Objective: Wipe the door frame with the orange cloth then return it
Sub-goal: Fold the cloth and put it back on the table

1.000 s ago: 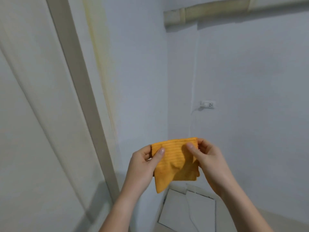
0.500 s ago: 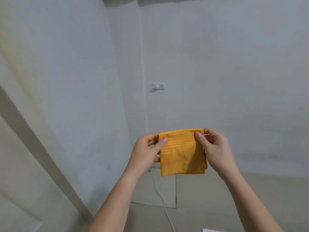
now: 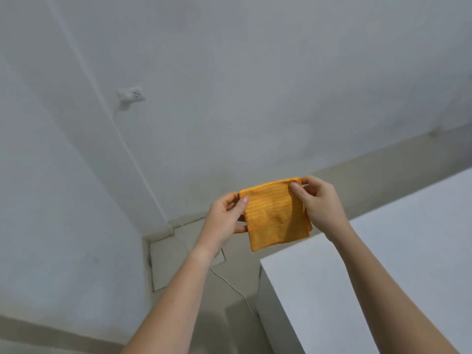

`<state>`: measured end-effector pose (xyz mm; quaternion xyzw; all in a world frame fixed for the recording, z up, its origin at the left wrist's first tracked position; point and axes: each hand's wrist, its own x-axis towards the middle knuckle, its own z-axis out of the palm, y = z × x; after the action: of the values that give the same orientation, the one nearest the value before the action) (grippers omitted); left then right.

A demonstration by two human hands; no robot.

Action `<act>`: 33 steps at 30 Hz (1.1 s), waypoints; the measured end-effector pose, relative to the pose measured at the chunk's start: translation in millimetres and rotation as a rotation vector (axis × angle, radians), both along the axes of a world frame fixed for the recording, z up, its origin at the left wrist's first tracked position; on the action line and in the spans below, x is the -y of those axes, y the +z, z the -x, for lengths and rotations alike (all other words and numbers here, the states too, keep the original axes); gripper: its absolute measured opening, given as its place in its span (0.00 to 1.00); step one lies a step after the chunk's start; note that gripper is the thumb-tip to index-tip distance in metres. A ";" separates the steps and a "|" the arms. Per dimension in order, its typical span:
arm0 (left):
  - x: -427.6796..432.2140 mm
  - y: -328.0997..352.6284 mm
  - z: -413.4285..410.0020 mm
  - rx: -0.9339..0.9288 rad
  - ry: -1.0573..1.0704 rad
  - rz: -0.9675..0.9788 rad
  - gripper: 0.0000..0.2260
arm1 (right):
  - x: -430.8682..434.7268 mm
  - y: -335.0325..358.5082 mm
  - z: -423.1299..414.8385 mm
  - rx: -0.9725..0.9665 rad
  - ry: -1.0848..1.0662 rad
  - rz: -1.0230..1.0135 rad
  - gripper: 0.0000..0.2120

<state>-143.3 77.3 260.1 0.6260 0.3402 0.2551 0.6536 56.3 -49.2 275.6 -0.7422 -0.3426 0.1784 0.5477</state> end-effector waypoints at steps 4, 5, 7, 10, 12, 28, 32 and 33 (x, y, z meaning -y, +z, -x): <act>34.4 -54.1 -18.6 -0.056 -0.103 0.099 0.10 | 53.9 -39.2 -5.8 -0.035 -0.074 0.141 0.07; 43.4 -67.6 -23.0 -0.073 -0.122 0.127 0.11 | 64.8 -49.1 -8.1 -0.040 -0.083 0.177 0.08; 61.0 -95.4 -32.4 -0.108 -0.161 0.184 0.11 | 83.3 -70.0 -14.9 -0.056 -0.094 0.263 0.08; 79.8 -132.2 -46.8 -0.131 -0.182 0.290 0.10 | 99.0 -101.6 -30.5 -0.090 -0.086 0.384 0.09; 86.1 -153.3 -59.4 -0.157 -0.170 0.323 0.08 | 99.3 -123.2 -45.6 -0.100 -0.072 0.451 0.09; 88.2 -279.0 -99.1 -0.914 -0.451 -0.375 0.29 | 88.6 -302.9 -52.8 0.125 0.121 0.899 0.22; 95.2 -296.8 -101.1 -1.006 -0.496 -0.408 0.33 | 97.0 -319.3 -45.3 0.138 0.195 0.955 0.22; 96.6 -299.1 -99.9 -1.017 -0.500 -0.418 0.34 | 99.0 -321.4 -44.0 0.148 0.198 0.952 0.22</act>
<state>-43.4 -19.3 -39.0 0.8458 0.3953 -0.1761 0.3121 100.3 -148.2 -45.8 -0.8846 -0.3301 0.3132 0.1021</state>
